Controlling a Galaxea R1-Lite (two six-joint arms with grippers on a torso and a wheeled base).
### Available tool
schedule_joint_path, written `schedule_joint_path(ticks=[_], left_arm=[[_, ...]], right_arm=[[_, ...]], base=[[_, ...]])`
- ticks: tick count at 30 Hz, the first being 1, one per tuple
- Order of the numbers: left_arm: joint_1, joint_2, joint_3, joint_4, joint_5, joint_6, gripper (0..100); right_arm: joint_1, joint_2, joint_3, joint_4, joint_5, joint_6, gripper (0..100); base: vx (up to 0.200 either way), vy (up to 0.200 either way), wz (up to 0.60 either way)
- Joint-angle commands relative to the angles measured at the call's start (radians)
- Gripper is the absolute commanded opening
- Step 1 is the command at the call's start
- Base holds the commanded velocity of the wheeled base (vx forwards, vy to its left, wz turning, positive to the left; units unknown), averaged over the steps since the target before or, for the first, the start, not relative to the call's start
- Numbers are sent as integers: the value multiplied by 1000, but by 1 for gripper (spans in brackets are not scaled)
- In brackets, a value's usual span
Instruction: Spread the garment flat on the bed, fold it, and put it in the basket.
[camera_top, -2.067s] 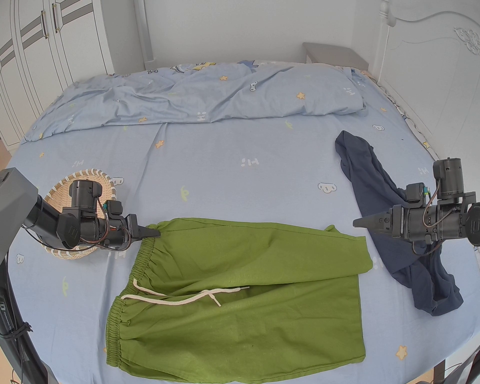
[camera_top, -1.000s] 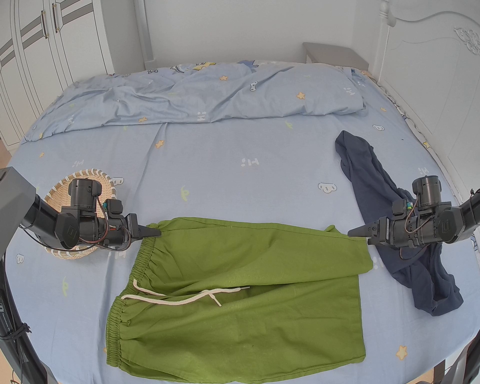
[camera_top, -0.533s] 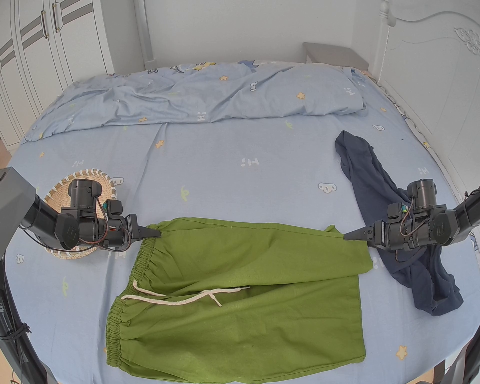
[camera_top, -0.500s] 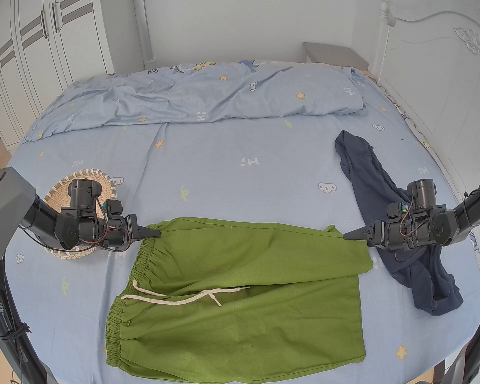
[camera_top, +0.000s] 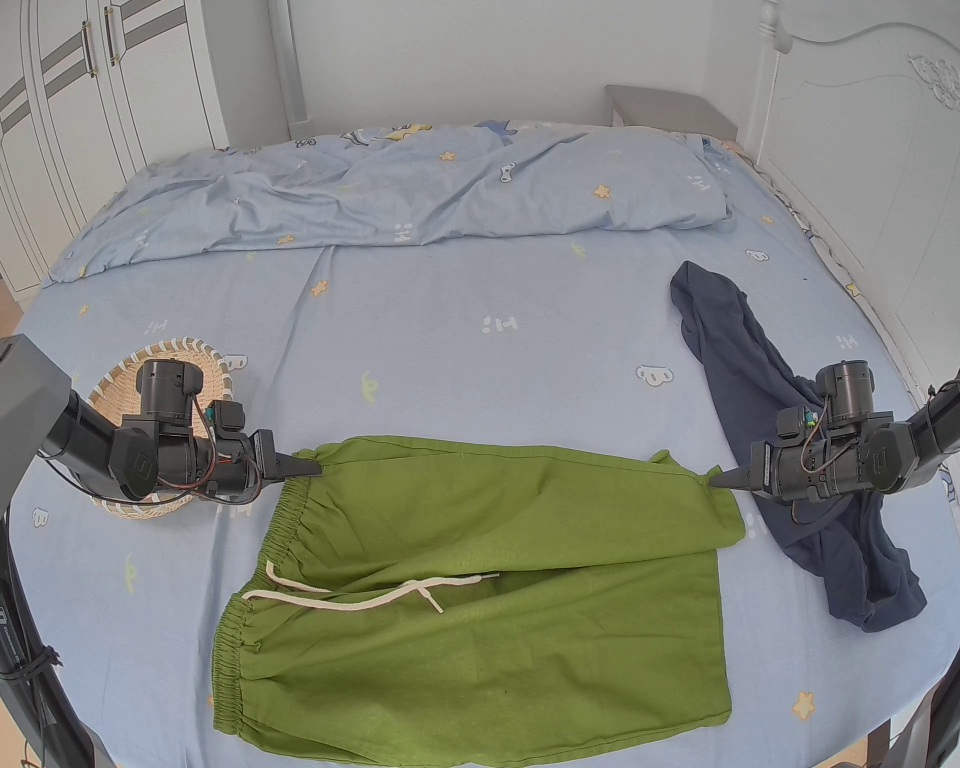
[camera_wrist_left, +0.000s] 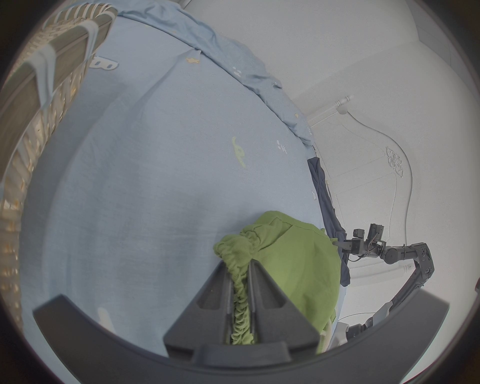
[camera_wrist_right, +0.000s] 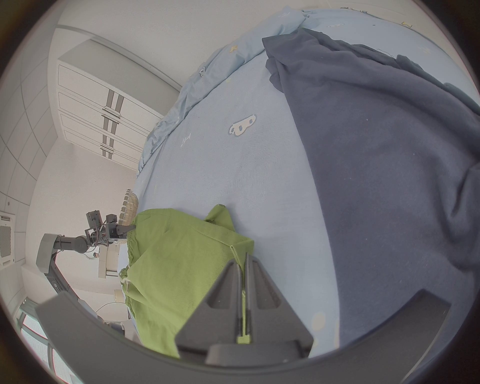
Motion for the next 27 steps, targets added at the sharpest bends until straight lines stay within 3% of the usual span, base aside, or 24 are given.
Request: schedule_joint_path(ticks=[1,18,22,27], left_arm=[[2,-9,5,0,-1,-1,0],[20,-163,66,-65,0,-10,0],[26,-177,117,-166,2,-37,0],[33,-201,133,-197,0,-57,0]], right_arm=[[-1,-4,2,-1,-1,0,0],[18,-205,-87,-22,-3,4,0],[68,-292,-121,-42,-9,32,0],[137,-412,-120,-33,-13,75,0]], base=[[0,0,0],[0,0,0],[0,0,0],[0,0,0]])
